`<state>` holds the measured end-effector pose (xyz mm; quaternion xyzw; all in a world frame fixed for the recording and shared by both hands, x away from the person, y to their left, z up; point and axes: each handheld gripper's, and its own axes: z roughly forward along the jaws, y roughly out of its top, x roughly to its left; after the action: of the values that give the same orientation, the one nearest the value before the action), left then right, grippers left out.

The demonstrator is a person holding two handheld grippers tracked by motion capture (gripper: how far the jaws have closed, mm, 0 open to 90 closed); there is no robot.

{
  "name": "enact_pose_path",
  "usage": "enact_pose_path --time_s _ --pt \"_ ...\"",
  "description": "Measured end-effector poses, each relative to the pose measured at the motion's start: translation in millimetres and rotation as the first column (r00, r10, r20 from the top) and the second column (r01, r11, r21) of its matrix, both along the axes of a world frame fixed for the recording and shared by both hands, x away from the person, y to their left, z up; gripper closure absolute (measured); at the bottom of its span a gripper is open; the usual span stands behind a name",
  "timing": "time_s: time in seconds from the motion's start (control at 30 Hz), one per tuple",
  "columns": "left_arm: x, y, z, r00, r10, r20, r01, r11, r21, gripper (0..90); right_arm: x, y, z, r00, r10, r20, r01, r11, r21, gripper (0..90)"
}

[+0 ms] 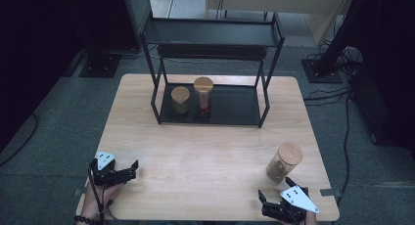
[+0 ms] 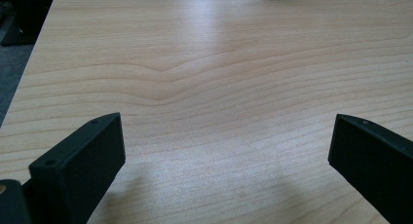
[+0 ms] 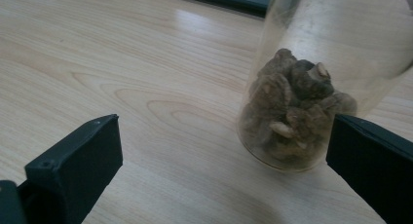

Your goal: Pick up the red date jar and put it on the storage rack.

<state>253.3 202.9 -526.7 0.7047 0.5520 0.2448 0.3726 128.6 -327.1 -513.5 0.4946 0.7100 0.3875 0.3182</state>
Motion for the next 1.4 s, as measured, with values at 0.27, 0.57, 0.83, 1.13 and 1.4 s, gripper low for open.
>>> enact_pose_path --time_s 0.27,0.57,0.83,1.13,1.4 --pt "0.0 -0.1 0.0 1.0000 0.000 0.000 0.000 1.0000 0.000 0.2 5.7 -6.2 1.7 0.9999 -0.013 -0.004 0.013 1.000 -0.008 0.0" --pt "-0.1 0.0 0.0 1.0000 0.002 0.001 -0.002 1.0000 0.000 0.2 19.3 -16.3 6.1 0.9982 -0.060 -0.008 0.060 0.998 0.013 2.5" --pt "-0.1 0.1 0.0 1.0000 0.002 0.001 -0.002 1.0000 0.000 0.2 29.4 -18.9 8.2 0.9976 -0.068 -0.011 0.068 0.998 0.004 3.4" --pt "0.2 0.1 -0.1 1.0000 0.002 -0.002 -0.002 1.0000 -0.001 0.2 39.8 -19.4 9.2 0.9977 -0.066 -0.016 0.066 0.998 -0.007 4.7" --pt "-0.4 0.5 0.0 1.0000 0.003 0.000 -0.003 1.0000 -0.007 0.2 44.5 -18.7 7.5 0.9971 -0.076 -0.007 0.076 0.997 -0.011 6.9"
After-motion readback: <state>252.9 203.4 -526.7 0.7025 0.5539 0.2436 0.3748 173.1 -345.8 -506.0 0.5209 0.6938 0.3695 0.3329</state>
